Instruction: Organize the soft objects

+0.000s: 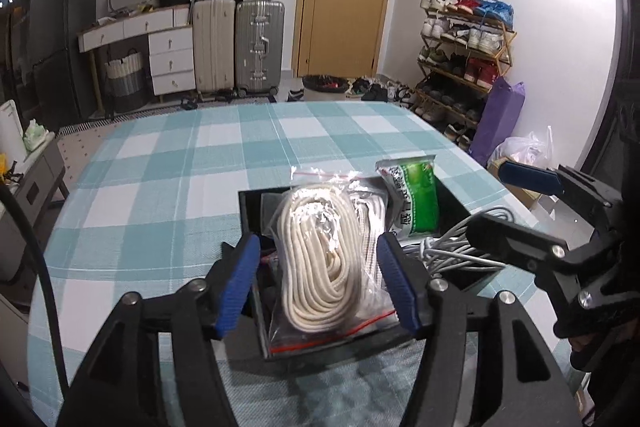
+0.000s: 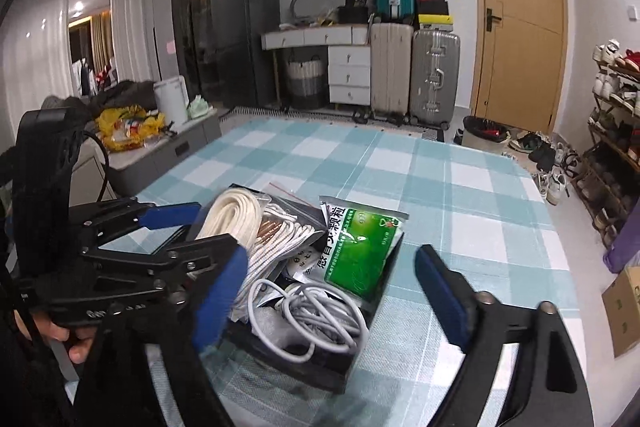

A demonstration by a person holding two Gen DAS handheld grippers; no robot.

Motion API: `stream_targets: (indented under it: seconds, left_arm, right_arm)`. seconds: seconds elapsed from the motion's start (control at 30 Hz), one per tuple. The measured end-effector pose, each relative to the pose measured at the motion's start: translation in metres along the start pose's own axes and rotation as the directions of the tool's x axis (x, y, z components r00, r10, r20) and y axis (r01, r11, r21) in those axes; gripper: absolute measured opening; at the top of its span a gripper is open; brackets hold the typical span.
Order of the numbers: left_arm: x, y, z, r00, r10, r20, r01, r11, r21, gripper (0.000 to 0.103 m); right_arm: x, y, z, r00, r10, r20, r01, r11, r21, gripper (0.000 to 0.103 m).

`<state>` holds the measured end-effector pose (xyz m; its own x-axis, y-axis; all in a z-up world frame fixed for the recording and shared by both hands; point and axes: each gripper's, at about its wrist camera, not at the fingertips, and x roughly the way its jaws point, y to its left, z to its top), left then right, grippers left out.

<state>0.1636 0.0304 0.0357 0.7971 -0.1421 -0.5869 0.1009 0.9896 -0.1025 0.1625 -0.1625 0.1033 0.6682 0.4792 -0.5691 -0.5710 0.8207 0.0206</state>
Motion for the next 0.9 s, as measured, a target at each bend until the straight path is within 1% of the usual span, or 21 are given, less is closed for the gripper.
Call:
stream_targets:
  seconds: [0.03,0.07,0.1,0.13,0.27,0.33,0.43,0.47,0.67,0.77,0.9]
  left_arm:
    - [-0.004,0.000,0.000,1.000,0.008,0.006,-0.008,1.000,0.006,0.070]
    - [-0.008,0.000,-0.001,1.000,0.020,0.014,-0.020,1.000,0.009,0.075]
    - [-0.013,0.000,-0.002,0.999,0.031,0.029,-0.031,1.000,0.006,0.084]
    - [-0.017,0.001,-0.002,0.998,0.036,0.043,-0.036,0.999,0.004,0.087]
    - [-0.031,0.004,-0.008,0.996,0.054,0.064,-0.055,0.998,0.006,0.090]
    - [-0.037,0.005,-0.012,0.995,0.065,0.074,-0.065,0.998,0.001,0.096]
    - [-0.045,0.007,-0.017,0.993,0.075,0.093,-0.075,0.997,-0.004,0.102]
    - [-0.047,0.006,-0.019,0.992,0.080,0.097,-0.080,0.997,-0.003,0.103]
    - [-0.057,-0.002,-0.032,0.984,0.117,0.135,-0.121,0.993,0.017,0.103]
    - [-0.060,-0.005,-0.040,0.981,0.119,0.155,-0.123,0.992,0.016,0.103]
    - [-0.064,-0.007,-0.049,0.976,0.125,0.177,-0.130,0.991,0.018,0.103]
  right_arm:
    - [-0.003,0.000,-0.001,1.000,-0.005,0.008,0.005,1.000,0.002,0.098]
    - [-0.006,0.000,-0.002,1.000,-0.009,0.016,0.009,1.000,0.004,0.100]
    - [-0.010,0.000,-0.004,1.000,-0.008,0.026,0.008,1.000,0.010,0.102]
    - [-0.013,0.001,-0.005,0.999,-0.006,0.031,0.005,1.000,0.016,0.102]
    - [-0.026,0.002,-0.011,0.997,-0.002,0.073,-0.001,0.999,0.039,0.102]
    - [-0.033,0.003,-0.014,0.996,0.003,0.090,-0.007,0.999,0.044,0.102]
    - [-0.042,0.007,-0.020,0.994,-0.001,0.107,-0.003,0.999,0.043,0.102]
    - [-0.044,0.008,-0.022,0.994,-0.004,0.111,0.000,0.999,0.041,0.102]
    - [-0.057,0.013,-0.036,0.991,-0.019,0.130,0.014,0.999,0.039,0.102]
    - [-0.062,0.015,-0.043,0.990,-0.020,0.138,0.014,0.999,0.042,0.102]
    - [-0.069,0.020,-0.052,0.983,-0.025,0.183,0.020,0.999,0.029,0.102]
